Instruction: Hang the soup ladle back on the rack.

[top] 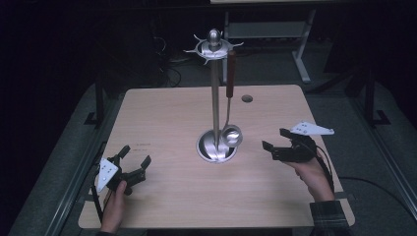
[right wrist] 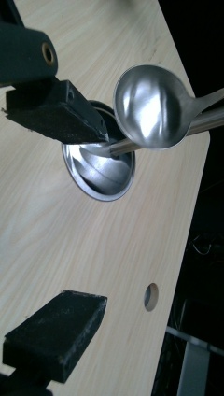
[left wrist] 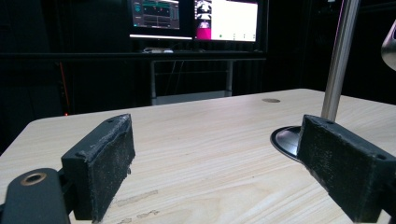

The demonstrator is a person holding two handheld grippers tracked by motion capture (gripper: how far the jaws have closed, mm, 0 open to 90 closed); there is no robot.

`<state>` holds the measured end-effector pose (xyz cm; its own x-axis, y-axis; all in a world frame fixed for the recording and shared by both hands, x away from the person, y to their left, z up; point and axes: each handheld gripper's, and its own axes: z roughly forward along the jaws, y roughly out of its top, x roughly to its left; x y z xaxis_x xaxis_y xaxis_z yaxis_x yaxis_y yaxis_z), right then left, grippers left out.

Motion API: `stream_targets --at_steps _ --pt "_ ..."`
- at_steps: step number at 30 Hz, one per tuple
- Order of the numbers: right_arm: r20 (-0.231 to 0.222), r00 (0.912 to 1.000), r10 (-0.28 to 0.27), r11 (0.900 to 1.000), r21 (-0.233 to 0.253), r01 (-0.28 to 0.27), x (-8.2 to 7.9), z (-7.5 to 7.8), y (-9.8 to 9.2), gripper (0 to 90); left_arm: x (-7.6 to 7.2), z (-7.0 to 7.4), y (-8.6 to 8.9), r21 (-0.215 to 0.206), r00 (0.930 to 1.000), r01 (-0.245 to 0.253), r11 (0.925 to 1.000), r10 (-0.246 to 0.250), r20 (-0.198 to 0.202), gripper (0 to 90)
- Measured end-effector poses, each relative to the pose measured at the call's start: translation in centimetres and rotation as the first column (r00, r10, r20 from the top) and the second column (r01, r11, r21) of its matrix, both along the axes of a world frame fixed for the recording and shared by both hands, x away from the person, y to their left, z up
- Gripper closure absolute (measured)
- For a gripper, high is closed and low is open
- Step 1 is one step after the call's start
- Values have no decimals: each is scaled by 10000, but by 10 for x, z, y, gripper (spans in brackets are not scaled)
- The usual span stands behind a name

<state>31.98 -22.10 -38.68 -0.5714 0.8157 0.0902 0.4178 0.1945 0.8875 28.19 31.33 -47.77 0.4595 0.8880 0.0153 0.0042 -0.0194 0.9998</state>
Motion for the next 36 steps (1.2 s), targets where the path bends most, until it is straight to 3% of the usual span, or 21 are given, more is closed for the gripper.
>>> stream_targets --at_steps 16,36 --pt "77 9991 -428 9990 -145 429 -19 -38 -14 142 0 0 0 11 10000 93 10000 -93 22 106" --pt "-513 9926 -1099 9938 -246 1088 -46 -68 -45 136 0 0 0 -15 9999 100 9999 -100 52 106"
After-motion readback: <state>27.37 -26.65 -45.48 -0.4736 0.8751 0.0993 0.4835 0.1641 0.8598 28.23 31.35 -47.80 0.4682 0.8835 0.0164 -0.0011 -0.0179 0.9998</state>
